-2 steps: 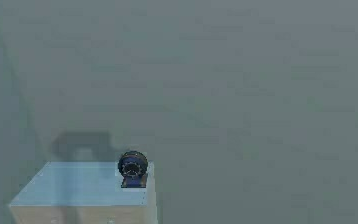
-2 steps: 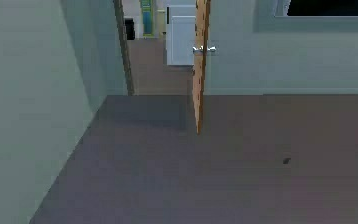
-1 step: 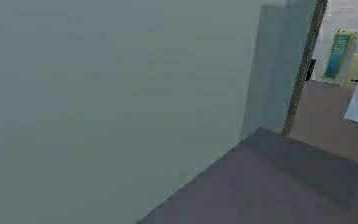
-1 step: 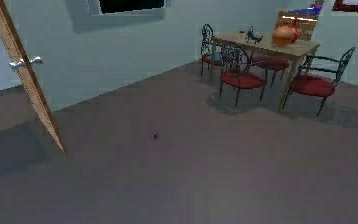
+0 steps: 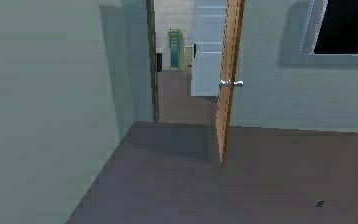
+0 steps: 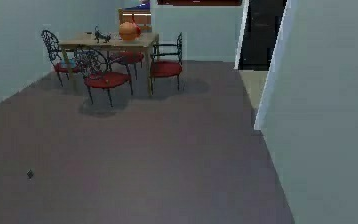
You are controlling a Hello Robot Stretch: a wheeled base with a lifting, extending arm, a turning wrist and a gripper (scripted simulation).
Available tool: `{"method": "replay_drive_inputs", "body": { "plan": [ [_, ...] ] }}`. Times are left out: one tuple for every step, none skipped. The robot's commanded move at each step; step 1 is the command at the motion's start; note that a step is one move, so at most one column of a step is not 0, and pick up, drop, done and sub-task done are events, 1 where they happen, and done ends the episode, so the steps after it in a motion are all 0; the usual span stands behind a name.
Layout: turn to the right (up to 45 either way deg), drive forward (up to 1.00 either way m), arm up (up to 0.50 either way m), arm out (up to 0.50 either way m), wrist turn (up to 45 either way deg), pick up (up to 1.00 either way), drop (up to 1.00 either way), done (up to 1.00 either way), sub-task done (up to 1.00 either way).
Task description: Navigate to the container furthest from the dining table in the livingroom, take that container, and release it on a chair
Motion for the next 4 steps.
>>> {"method": "replay_drive_inputs", "body": {
  "plan": [
    [0.0,1.0,0.0,0.0,0.0,0.0,0.0,0.0,0.0],
    [0.0,0.7,0.0,0.0,0.0,0.0,0.0,0.0,0.0],
    [3.0,0.0,0.0,0.0,0.0,0.0,0.0,0.0,0.0],
    [0.0,1.0,0.0,0.0,0.0,0.0,0.0,0.0,0.0]
  ]
}}
